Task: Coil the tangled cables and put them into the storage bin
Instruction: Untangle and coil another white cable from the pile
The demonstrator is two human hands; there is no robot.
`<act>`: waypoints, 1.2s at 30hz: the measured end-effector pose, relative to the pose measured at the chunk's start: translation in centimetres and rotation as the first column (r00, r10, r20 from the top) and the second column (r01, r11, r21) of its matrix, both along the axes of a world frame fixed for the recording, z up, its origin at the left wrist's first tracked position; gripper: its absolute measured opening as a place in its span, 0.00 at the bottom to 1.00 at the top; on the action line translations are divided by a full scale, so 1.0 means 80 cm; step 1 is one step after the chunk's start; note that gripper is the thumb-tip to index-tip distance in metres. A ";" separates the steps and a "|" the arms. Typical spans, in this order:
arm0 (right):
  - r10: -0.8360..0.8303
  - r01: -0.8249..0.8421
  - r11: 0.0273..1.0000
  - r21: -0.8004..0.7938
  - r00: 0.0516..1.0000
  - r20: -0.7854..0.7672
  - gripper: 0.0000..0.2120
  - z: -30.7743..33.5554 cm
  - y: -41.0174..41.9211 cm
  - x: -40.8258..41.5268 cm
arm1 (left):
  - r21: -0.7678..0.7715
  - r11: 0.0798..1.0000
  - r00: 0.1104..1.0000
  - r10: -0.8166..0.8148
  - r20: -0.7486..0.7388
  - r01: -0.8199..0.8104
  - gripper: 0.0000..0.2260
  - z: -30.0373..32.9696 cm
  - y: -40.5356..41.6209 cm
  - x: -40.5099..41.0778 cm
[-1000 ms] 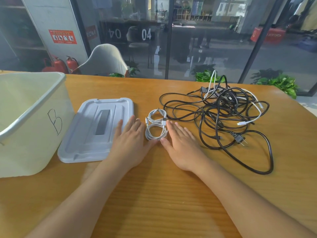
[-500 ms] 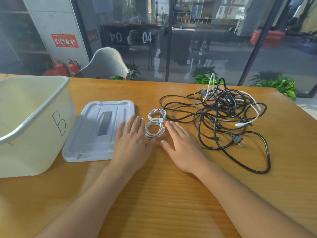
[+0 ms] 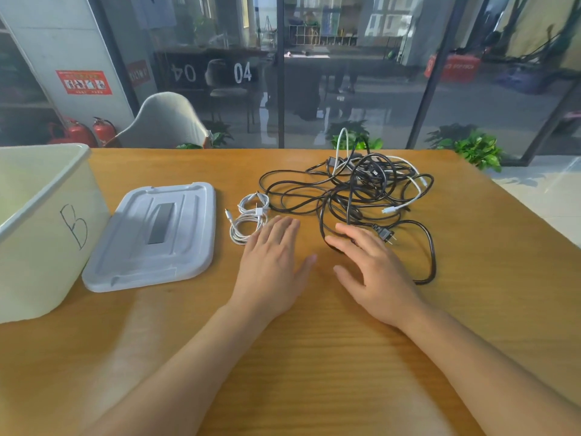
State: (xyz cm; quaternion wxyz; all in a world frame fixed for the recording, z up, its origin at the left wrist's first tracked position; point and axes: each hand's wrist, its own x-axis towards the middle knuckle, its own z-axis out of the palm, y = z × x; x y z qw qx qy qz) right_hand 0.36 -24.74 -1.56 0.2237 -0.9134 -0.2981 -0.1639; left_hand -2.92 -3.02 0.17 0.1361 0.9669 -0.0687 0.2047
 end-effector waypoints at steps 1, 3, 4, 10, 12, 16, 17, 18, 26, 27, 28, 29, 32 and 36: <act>-0.037 0.038 0.999 0.018 0.999 -0.023 0.24 0.000 -0.005 0.003 | -0.011 1.000 1.000 -0.017 -0.002 0.017 0.31 0.000 -0.007 0.002; -0.093 0.102 0.992 0.078 0.988 -0.120 0.24 0.000 -0.009 0.009 | -0.029 0.998 0.998 -0.058 -0.002 0.058 0.31 0.000 -0.020 0.008; -0.101 0.123 0.983 0.135 0.982 -0.160 0.23 0.001 -0.009 0.012 | -0.030 0.996 0.997 -0.082 -0.004 0.082 0.31 -0.001 -0.025 0.011; -0.323 0.318 0.931 0.179 0.946 -0.002 0.24 0.013 -0.032 0.045 | 0.038 0.978 0.979 -0.205 -0.017 0.205 0.30 -0.006 -0.048 0.034; -0.409 0.413 0.902 0.127 0.911 -0.059 0.27 0.011 -0.041 0.060 | 0.047 0.978 0.979 -0.203 0.015 0.202 0.29 -0.006 -0.056 0.045; -0.482 0.487 0.870 0.078 0.873 -0.069 0.27 0.007 -0.050 0.079 | 0.076 0.980 0.980 -0.189 0.063 0.184 0.30 -0.005 -0.075 0.070; -0.485 0.489 0.868 0.089 0.872 -0.062 0.25 0.007 -0.052 0.082 | 0.080 0.980 0.980 -0.188 0.068 0.182 0.31 -0.005 -0.082 0.078; -0.486 0.489 0.866 0.102 0.872 -0.057 0.24 0.005 -0.053 0.084 | 0.084 0.980 0.980 -0.188 0.070 0.182 0.31 -0.005 -0.088 0.085; -0.517 0.541 0.819 0.192 0.840 -0.165 0.19 0.007 -0.084 0.095 | 0.068 0.986 0.988 -0.154 0.014 0.153 0.33 -0.024 -0.106 0.119; -0.516 0.540 0.826 0.162 0.840 -0.170 0.20 0.007 -0.086 0.096 | 0.057 0.986 0.987 -0.159 0.003 0.158 0.33 -0.026 -0.103 0.119; -0.517 0.539 0.832 0.135 0.840 -0.166 0.21 0.008 -0.086 0.096 | 0.055 0.985 0.986 -0.164 -0.009 0.164 0.33 -0.028 -0.101 0.119; -0.516 0.536 0.836 0.120 0.841 -0.159 0.21 0.008 -0.084 0.096 | 0.055 0.984 0.985 -0.169 -0.020 0.170 0.33 -0.029 -0.099 0.118; -0.514 0.538 0.832 0.138 0.840 -0.174 0.22 0.009 -0.082 0.096 | 0.036 0.982 0.981 -0.184 -0.060 0.186 0.33 -0.028 -0.095 0.116; -0.538 0.559 0.824 0.093 0.824 -0.179 0.17 0.008 -0.084 0.095 | 0.010 0.981 0.976 -0.193 -0.105 0.195 0.37 -0.025 -0.095 0.110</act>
